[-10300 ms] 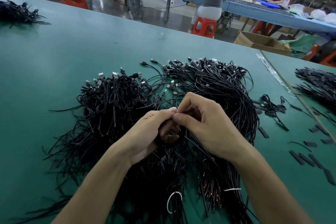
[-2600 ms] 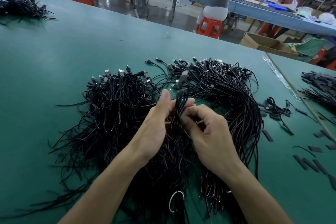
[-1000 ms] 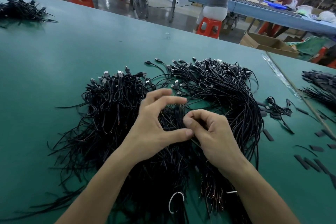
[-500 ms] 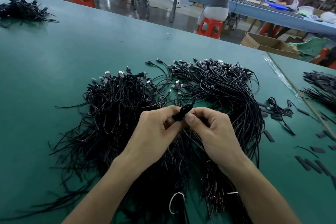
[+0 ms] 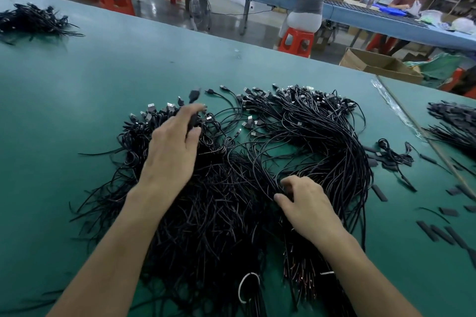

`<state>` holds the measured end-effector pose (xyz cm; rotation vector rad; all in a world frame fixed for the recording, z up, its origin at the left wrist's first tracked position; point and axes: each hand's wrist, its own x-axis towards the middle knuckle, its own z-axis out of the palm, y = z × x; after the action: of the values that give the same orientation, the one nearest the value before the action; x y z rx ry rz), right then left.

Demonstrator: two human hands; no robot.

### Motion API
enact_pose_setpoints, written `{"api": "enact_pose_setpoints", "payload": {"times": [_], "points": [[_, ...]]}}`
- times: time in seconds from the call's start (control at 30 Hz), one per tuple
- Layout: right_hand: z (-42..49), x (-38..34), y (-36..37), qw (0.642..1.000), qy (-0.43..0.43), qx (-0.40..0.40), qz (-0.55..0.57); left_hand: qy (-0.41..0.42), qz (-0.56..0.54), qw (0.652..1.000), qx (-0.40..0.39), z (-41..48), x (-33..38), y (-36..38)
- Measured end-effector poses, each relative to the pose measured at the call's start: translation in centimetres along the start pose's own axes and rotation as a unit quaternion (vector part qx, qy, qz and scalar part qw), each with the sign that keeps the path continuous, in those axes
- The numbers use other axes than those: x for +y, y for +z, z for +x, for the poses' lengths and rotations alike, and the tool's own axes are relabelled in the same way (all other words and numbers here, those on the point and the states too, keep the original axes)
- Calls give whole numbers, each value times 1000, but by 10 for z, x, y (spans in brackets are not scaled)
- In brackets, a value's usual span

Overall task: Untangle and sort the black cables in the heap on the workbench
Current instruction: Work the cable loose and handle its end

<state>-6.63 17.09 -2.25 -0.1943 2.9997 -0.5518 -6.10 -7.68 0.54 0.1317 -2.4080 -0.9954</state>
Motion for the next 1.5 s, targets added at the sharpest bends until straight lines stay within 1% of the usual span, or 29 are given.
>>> {"api": "enact_pose_setpoints", "payload": {"times": [0.1, 0.2, 0.23, 0.3, 0.37, 0.43, 0.5, 0.57, 0.63, 0.67, 0.7, 0.73, 0.8, 0.83, 0.87, 0.9, 0.93, 1.0, 1.07, 1.1, 1.17, 1.23, 1.3, 1.37, 1.4, 1.43, 1.5], "points": [[1, -9, 7, 998, -21, 6, -66, -33, 84, 996, 24, 15, -15, 0], [1, -15, 6, 996, -36, 59, -51, -61, 145, 986, 48, 23, -25, 4], [1, -16, 6, 996, -45, 63, -49, -69, 165, 982, 60, 25, -28, 5], [0, -18, 6, 995, -63, 32, -65, -103, 213, 969, 75, 28, -35, 6], [-1, -21, 7, 995, -65, 12, -70, -134, 248, 957, 63, 31, -46, 6], [-1, -20, 8, 997, -53, 22, -50, -141, 271, 951, 35, 31, -56, 6], [2, -21, 6, 999, -28, 24, 6, -127, 253, 958, 40, 26, -59, 6], [6, -25, 2, 993, 8, 7, 120, -96, 238, 964, 63, 21, -53, 7], [6, -35, -7, 966, 43, -11, 254, -41, 248, 963, 96, 13, -43, 10], [5, -41, -13, 956, 42, -6, 290, 0, 250, 963, 100, 10, -38, 12], [2, -48, -19, 954, 23, 11, 300, 50, 233, 968, 82, 8, -31, 14], [-2, -56, -26, 955, -13, 35, 295, 98, 200, 974, 39, 5, -23, 16], [-14, -75, -39, 949, -106, 64, 290, 157, 108, 977, -99, -1, -6, 23], [-20, -85, -44, 943, -155, 58, 289, 170, 46, 972, -154, -6, 1, 27], [-27, -94, -48, 937, -201, 39, 283, 164, -33, 971, -169, -11, 8, 31], [-33, -102, -49, 933, -240, 12, 267, 141, -112, 970, -165, -15, 13, 34], [-37, -108, -49, 932, -266, -14, 244, 120, -154, 968, -159, -16, 14, 38], [-42, -113, -49, 932, -283, -47, 220, 122, -167, 964, -169, -14, 12, 46], [-41, -104, -54, 933, -265, -42, 239, 87, -195, 964, -161, -12, 7, 51], [-39, -97, -57, 938, -241, -22, 248, 53, -205, 969, -129, -9, 3, 52], [-30, -77, -61, 952, -181, 32, 244, 16, -238, 971, -29, -10, 2, 50], [-22, -57, -63, 962, -134, 73, 225, 6, -265, 962, 58, -11, 2, 46], [-14, -39, -62, 967, -95, 124, 200, 2, -296, 949, 113, -9, 6, 36], [-7, -19, -62, 971, -50, 178, 154, 17, -288, 943, 165, -5, 8, 24], [-3, -8, -62, 974, -21, 190, 123, 22, -271, 944, 186, -5, 8, 17], [0, 2, -62, 978, 14, 186, 91, 30, -254, 946, 198, -5, 6, 11], [4, 17, -60, 988, 72, 134, 30, 55, -206, 960, 182, -5, 1, 3]]}}
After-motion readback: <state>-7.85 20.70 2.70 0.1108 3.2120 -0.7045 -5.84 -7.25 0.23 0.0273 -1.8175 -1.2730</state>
